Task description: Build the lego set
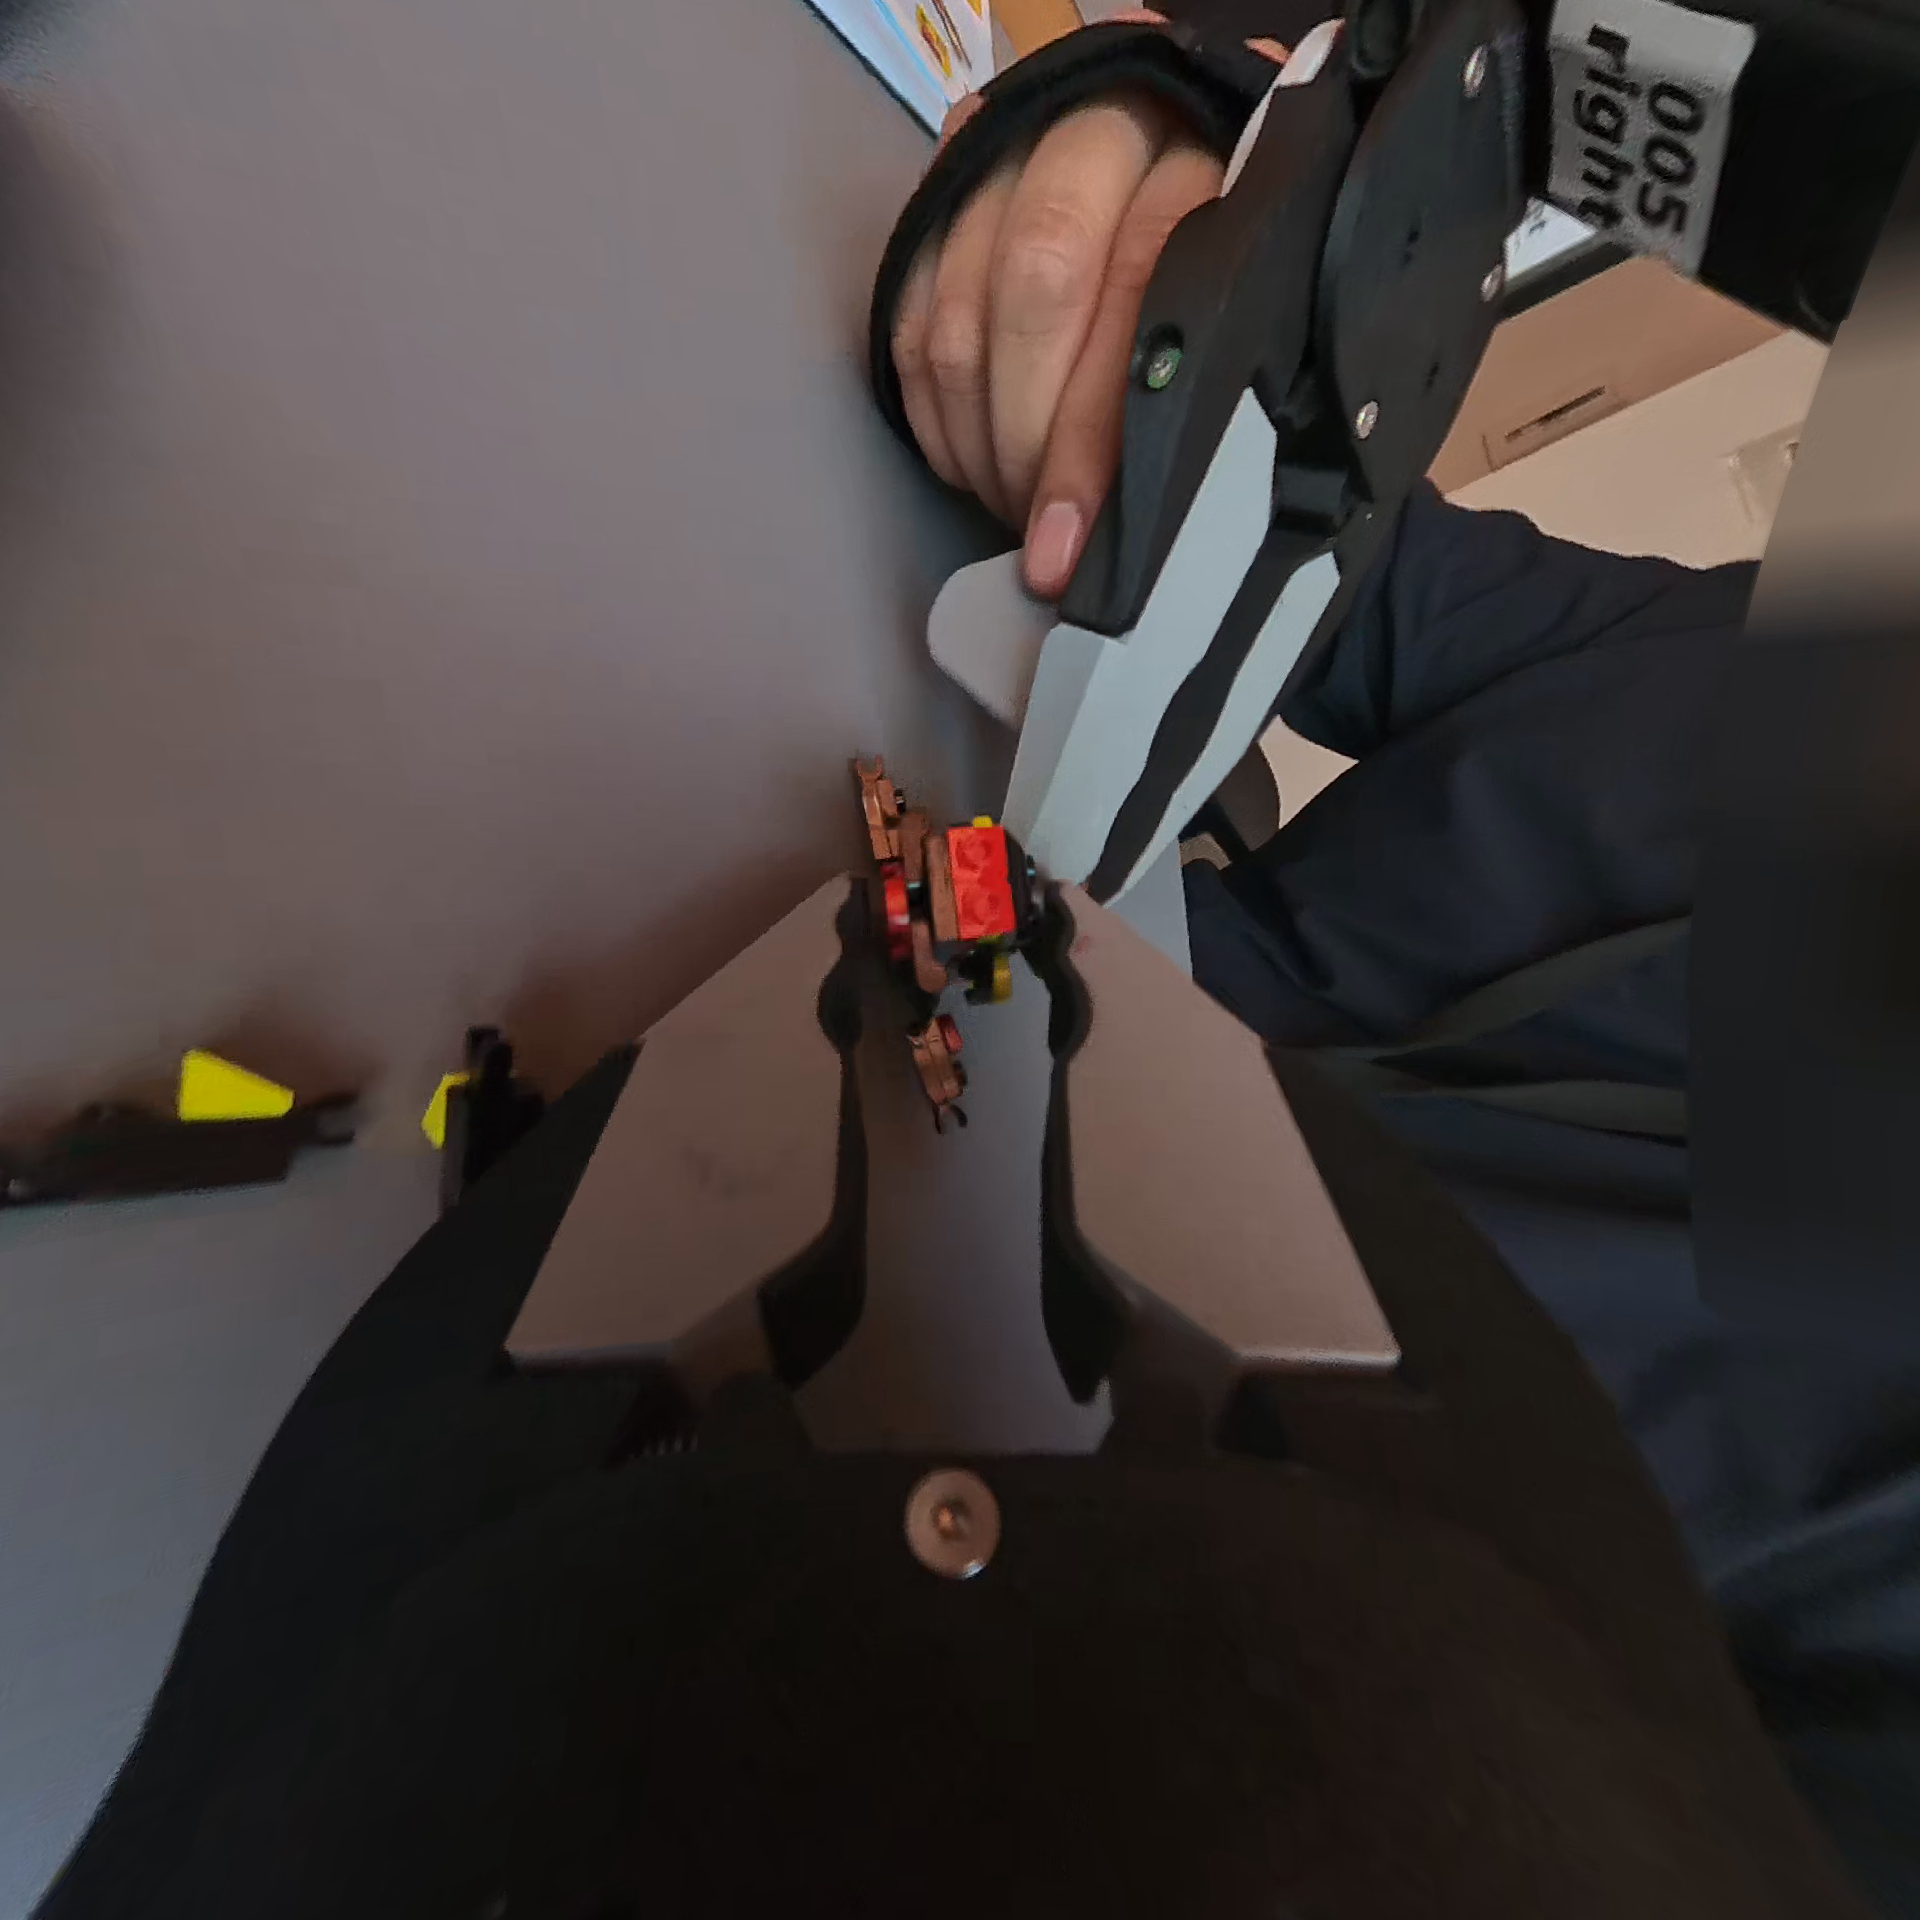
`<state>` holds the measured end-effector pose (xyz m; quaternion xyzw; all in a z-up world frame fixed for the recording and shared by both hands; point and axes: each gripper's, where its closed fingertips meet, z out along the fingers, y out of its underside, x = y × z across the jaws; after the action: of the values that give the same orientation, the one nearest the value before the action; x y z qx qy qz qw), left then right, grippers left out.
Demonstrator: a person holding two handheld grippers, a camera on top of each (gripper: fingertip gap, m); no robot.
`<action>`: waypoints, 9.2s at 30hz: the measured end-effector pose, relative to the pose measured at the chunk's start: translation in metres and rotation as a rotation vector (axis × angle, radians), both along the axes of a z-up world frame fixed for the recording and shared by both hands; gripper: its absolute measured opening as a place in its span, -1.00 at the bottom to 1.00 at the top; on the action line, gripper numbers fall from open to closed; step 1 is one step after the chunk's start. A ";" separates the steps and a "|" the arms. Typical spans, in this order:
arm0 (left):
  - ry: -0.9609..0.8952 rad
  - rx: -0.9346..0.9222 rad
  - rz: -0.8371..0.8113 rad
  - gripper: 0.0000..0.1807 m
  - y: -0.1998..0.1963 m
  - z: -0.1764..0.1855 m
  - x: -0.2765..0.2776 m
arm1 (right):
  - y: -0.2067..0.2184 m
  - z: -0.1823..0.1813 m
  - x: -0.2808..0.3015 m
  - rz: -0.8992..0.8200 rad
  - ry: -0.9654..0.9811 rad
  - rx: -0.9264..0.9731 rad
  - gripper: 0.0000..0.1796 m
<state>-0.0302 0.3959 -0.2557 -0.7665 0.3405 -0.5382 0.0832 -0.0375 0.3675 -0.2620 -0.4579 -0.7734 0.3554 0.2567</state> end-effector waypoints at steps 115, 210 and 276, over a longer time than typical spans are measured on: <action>-0.071 0.138 -0.203 -0.72 -0.033 0.009 -0.013 | 0.018 0.027 0.013 0.026 -0.283 -0.891 -0.91; -0.048 0.643 0.007 -0.75 -0.019 0.027 -0.016 | 0.012 0.030 -0.010 -0.035 0.022 -0.280 -0.92; -0.210 0.405 0.204 -0.74 0.013 0.046 -0.021 | 0.037 0.049 -0.021 -0.112 0.115 -0.594 -0.92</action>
<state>-0.0513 0.4092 -0.2098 -0.7044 0.3518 -0.5246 0.3239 -0.0587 0.4050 -0.2133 -0.5337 -0.5935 0.5766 0.1741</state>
